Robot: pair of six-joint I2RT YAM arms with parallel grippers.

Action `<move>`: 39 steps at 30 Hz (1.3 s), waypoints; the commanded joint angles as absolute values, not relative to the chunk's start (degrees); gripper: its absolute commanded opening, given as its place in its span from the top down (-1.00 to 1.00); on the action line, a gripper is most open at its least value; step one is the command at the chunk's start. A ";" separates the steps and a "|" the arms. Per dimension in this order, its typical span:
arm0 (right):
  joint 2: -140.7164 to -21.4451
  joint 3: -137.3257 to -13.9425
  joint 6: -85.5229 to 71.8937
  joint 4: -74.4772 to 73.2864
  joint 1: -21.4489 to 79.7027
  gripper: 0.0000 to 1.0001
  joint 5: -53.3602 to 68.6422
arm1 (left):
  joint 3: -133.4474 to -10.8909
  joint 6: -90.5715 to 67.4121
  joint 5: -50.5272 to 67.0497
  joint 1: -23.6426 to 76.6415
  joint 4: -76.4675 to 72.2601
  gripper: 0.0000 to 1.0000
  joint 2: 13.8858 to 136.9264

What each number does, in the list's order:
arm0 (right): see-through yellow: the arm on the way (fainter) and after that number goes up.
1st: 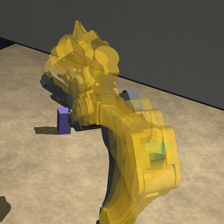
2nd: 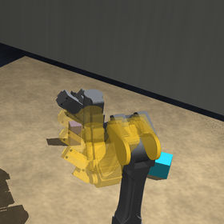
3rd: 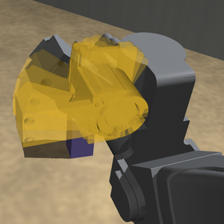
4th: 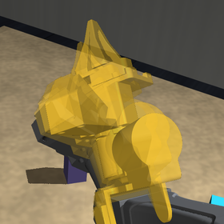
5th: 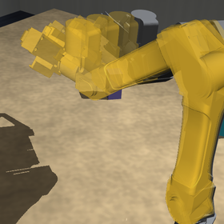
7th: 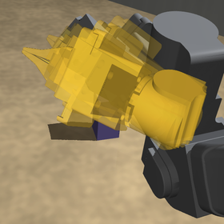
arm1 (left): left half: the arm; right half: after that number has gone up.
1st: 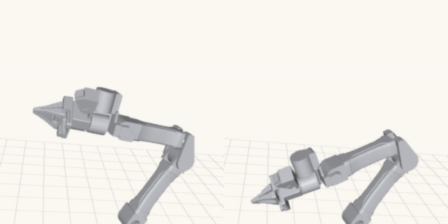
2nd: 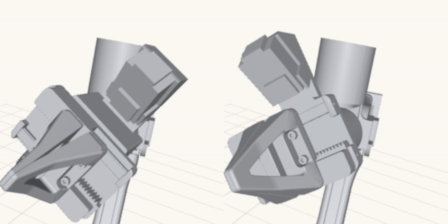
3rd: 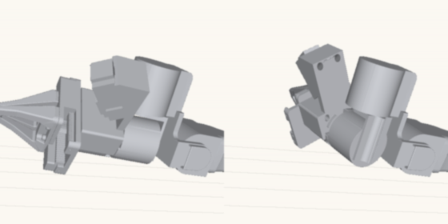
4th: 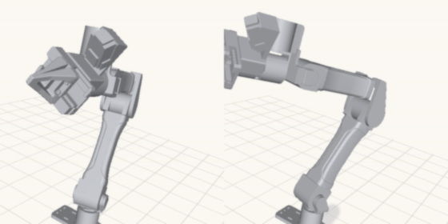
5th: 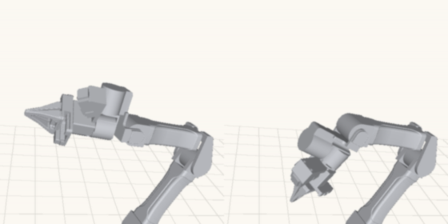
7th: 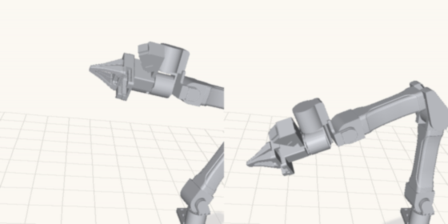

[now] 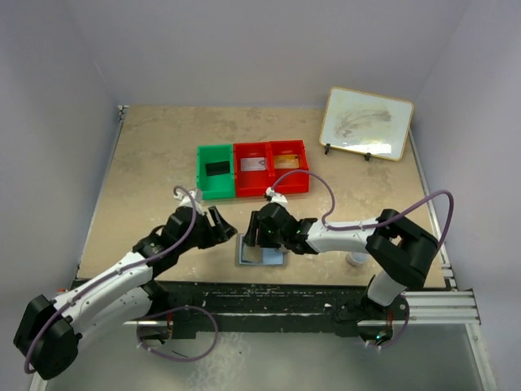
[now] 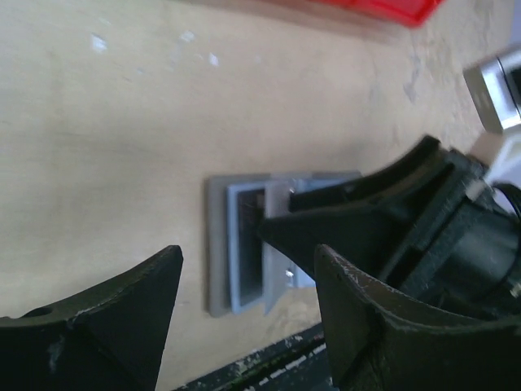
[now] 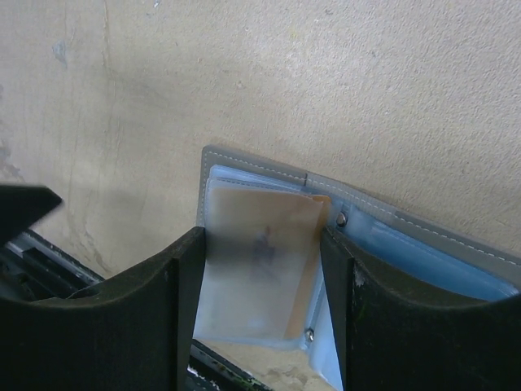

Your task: Take the credit cards out of the card holder

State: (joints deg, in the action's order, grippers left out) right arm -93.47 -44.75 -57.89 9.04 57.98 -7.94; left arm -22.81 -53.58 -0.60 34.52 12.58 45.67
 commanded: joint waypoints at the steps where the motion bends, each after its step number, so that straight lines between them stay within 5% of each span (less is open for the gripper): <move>1: -94.13 -43.21 -59.52 8.15 58.25 -0.21 -6.62 | -22.95 -57.55 0.12 43.13 0.03 -0.26 49.41; 12: -93.74 -42.65 -59.77 7.29 58.24 -0.21 -7.47 | -19.79 -61.31 -2.63 48.30 -9.59 -0.10 57.94; 17: -94.00 -42.50 -60.14 7.58 58.21 -0.22 -7.57 | -19.04 -62.60 -3.65 48.82 -8.96 0.09 56.02; 29: -94.22 -43.20 -60.12 7.26 58.05 -0.22 -7.28 | -15.55 -61.76 -2.26 48.88 -1.59 0.10 46.34; 39: -94.40 -43.98 -59.94 6.72 58.06 -0.22 -7.13 | -16.09 -60.93 0.39 48.95 -9.05 0.31 56.19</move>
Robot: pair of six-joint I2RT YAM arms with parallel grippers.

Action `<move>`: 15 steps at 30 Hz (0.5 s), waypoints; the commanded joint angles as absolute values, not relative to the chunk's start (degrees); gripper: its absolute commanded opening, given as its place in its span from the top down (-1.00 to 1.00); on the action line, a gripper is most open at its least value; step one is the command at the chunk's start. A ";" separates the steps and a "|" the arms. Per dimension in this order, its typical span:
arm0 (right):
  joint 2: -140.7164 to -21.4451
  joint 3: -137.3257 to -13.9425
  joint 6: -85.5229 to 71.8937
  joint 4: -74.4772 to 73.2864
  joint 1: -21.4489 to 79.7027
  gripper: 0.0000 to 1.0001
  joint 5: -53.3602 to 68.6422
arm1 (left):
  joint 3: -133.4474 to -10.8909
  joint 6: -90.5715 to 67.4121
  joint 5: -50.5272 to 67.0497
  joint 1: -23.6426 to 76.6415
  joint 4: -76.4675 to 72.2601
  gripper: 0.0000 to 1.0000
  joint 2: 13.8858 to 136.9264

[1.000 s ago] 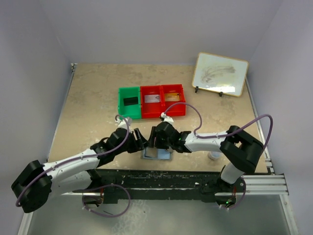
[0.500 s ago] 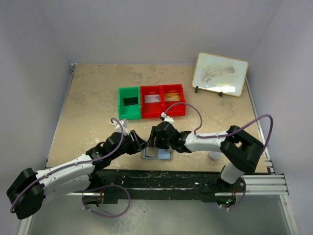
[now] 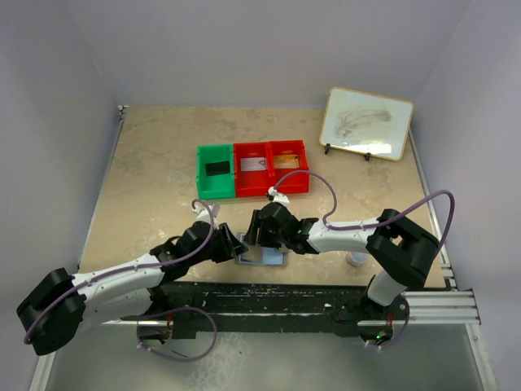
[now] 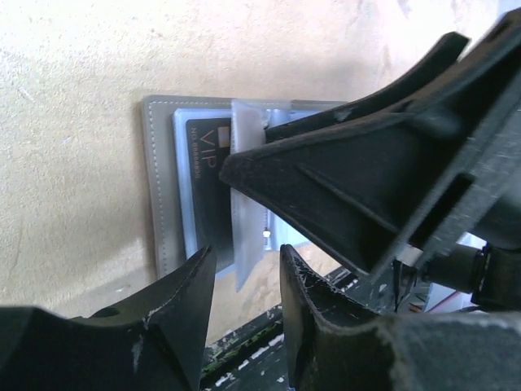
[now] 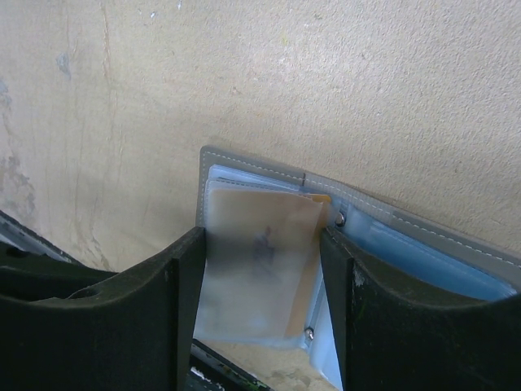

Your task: Take the credit cards out of the card holder

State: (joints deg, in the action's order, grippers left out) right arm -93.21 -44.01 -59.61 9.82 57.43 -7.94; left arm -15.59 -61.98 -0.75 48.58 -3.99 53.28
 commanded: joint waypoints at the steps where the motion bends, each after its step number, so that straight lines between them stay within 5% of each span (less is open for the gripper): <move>1: -94.39 -44.03 -59.86 6.67 58.01 -0.22 -7.12 | -16.12 -60.99 0.47 48.96 -9.93 0.35 56.88; 15: -93.76 -44.81 -59.52 6.32 58.05 -0.23 -6.81 | -15.17 -61.84 5.20 49.40 -20.48 0.56 65.80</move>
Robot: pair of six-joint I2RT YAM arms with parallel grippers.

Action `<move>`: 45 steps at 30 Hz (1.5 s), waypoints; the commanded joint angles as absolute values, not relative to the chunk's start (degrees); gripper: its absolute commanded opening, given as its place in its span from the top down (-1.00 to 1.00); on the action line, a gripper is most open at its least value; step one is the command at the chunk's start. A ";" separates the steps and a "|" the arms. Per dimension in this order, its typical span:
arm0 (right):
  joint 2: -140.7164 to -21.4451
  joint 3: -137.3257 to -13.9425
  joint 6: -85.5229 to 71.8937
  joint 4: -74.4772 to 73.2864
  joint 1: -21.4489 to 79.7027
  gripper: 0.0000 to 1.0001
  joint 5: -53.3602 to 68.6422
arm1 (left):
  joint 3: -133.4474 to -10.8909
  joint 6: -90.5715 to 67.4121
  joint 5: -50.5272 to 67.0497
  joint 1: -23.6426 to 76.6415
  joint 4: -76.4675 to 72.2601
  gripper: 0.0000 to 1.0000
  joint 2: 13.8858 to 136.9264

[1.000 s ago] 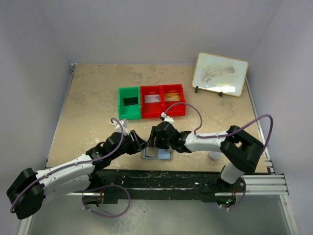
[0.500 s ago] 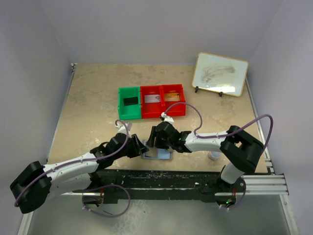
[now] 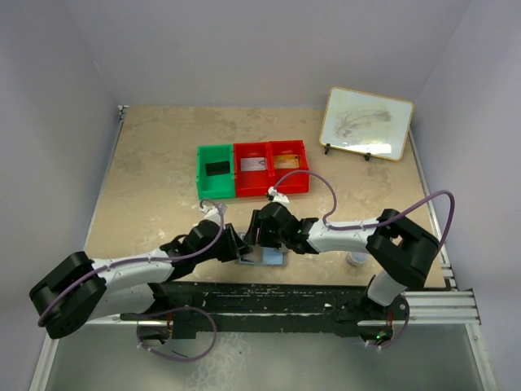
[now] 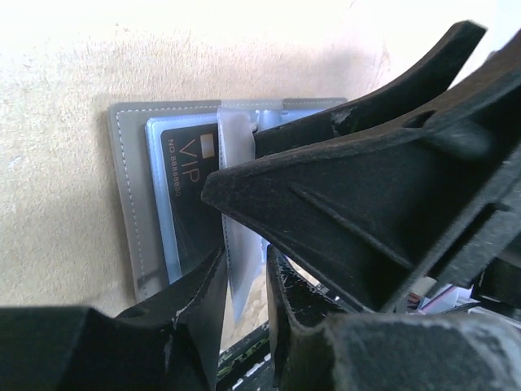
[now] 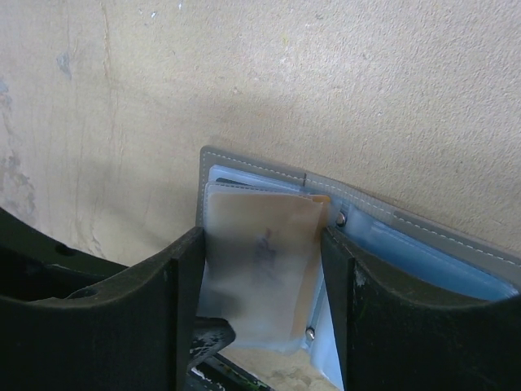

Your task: Take the credit cards out of the card holder

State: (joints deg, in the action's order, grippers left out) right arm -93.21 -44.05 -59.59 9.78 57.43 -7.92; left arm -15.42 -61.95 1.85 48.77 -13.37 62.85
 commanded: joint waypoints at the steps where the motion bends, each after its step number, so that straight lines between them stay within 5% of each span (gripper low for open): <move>1: -93.51 -45.02 -59.32 6.11 58.01 -0.25 -6.81 | -15.07 -61.94 5.07 49.61 -21.16 0.58 66.20; 14: -85.05 -49.70 -58.25 -4.29 57.75 -0.66 -12.86 | -17.37 -61.46 3.31 49.90 -21.86 0.66 67.38; 28: -70.65 -43.88 -61.85 -14.58 51.99 -0.75 -23.78 | -27.14 -56.42 4.70 57.36 -20.73 0.42 75.93; 45: -69.03 -39.59 -59.87 -3.41 50.80 -0.72 -14.05 | -30.16 -53.57 -8.77 60.54 -6.99 0.26 70.50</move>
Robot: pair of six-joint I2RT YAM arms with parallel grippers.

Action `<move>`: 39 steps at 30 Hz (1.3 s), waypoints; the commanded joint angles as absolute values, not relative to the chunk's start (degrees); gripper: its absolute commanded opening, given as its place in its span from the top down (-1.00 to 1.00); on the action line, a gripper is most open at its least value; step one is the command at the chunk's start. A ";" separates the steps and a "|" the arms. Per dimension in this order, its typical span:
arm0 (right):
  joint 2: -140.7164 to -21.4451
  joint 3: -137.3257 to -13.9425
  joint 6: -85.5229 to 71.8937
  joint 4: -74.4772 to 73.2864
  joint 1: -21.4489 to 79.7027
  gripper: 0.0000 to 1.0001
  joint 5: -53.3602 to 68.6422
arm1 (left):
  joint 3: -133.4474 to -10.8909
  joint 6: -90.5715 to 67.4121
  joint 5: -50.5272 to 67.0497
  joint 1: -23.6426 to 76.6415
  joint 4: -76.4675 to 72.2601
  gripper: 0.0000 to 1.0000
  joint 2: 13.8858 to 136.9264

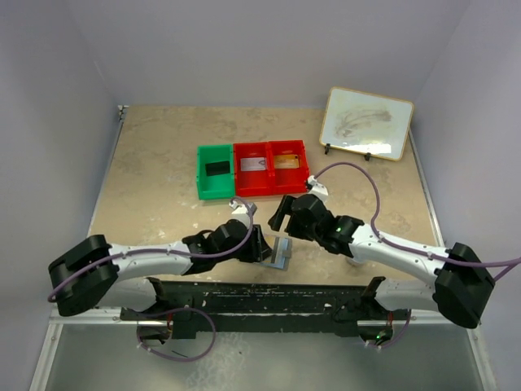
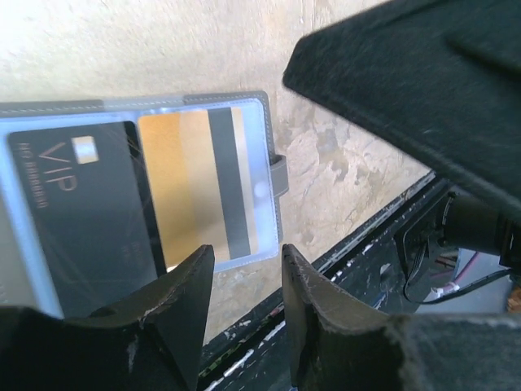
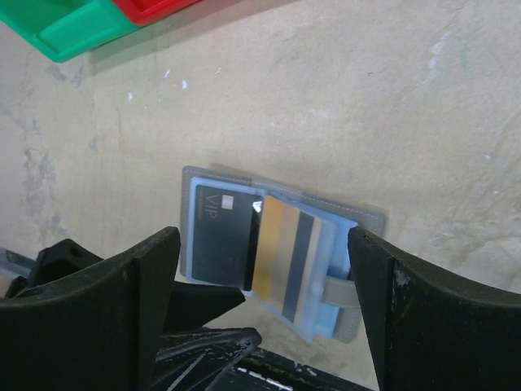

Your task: Take the credit cards out of the card holder

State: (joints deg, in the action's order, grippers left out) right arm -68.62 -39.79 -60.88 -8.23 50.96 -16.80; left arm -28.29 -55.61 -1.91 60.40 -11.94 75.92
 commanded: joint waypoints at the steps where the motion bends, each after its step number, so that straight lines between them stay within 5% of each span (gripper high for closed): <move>1: -69.08 -39.50 -59.36 -2.41 50.80 -0.69 -13.00 | -29.76 -53.65 -9.98 60.51 -5.81 0.26 68.96; 12: -74.38 -36.48 -57.52 9.43 51.01 -0.44 2.58 | -28.68 -56.03 -23.83 58.29 8.83 0.06 60.80; 24: -80.00 -29.88 -62.24 6.98 53.04 -0.20 -1.79 | -30.93 -51.26 -10.83 49.66 3.10 0.04 71.12; 32: -79.25 -31.15 -62.90 0.87 53.00 -0.16 -5.40 | -30.24 -51.24 -7.88 49.66 -0.02 0.16 73.51; 39: -75.13 -34.51 -55.43 1.00 53.02 -0.20 -0.46 | -28.38 -52.36 -5.38 49.66 -1.94 0.45 73.62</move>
